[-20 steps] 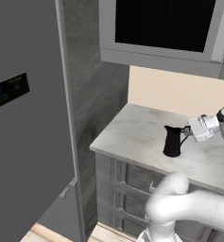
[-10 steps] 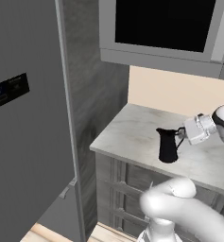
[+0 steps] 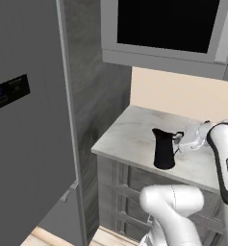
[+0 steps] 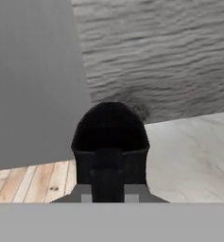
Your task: Move the sausage and pickle from the second highest shelf to the top shelf to make space. Then, place the pitcher from the counter on the cleared second highest shelf.
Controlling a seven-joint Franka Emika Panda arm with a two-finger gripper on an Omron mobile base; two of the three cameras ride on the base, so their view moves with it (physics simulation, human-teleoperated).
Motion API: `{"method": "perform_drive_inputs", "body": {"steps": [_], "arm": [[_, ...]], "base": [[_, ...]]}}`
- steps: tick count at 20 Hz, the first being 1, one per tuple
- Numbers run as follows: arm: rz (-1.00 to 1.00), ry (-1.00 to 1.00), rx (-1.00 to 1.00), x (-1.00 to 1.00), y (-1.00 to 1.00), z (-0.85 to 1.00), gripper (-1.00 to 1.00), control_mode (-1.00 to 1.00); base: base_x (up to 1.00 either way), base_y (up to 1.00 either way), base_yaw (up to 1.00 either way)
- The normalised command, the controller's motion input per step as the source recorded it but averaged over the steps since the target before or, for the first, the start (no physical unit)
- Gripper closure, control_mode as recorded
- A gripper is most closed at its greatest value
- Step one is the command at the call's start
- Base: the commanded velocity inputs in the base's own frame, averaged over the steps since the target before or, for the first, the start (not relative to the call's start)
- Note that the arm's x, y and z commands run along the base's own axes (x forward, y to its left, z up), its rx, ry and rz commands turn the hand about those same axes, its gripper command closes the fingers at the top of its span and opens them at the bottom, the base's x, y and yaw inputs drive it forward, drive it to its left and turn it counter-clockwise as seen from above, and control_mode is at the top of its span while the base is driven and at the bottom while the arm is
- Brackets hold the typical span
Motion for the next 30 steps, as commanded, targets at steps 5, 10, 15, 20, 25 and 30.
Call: {"method": "perform_drive_inputs", "body": {"steps": [5,10,15,20,25,30], "arm": [[-0.29,0.00,-0.02,-0.70,0.60,0.65,1.00,-1.00],[-0.24,0.01,-0.06,-0.60,0.64,0.68,1.00,-1.00],[-0.21,0.00,-0.09,-0.40,0.66,0.71,1.00,-1.00],[-0.22,0.00,-0.12,-0.26,0.62,0.24,1.00,-1.00],[-0.12,-0.05,-0.06,-0.28,0.10,0.02,1.00,-1.00],[0.00,-0.10,0.00,-0.32,-0.16,0.00,1.00,-1.00]], "base": [[0.00,0.00,0.00],[0.00,0.00,0.00],[0.00,0.00,0.00],[0.00,0.00,0.00],[0.00,0.00,0.00],[0.00,0.00,0.00]]}}
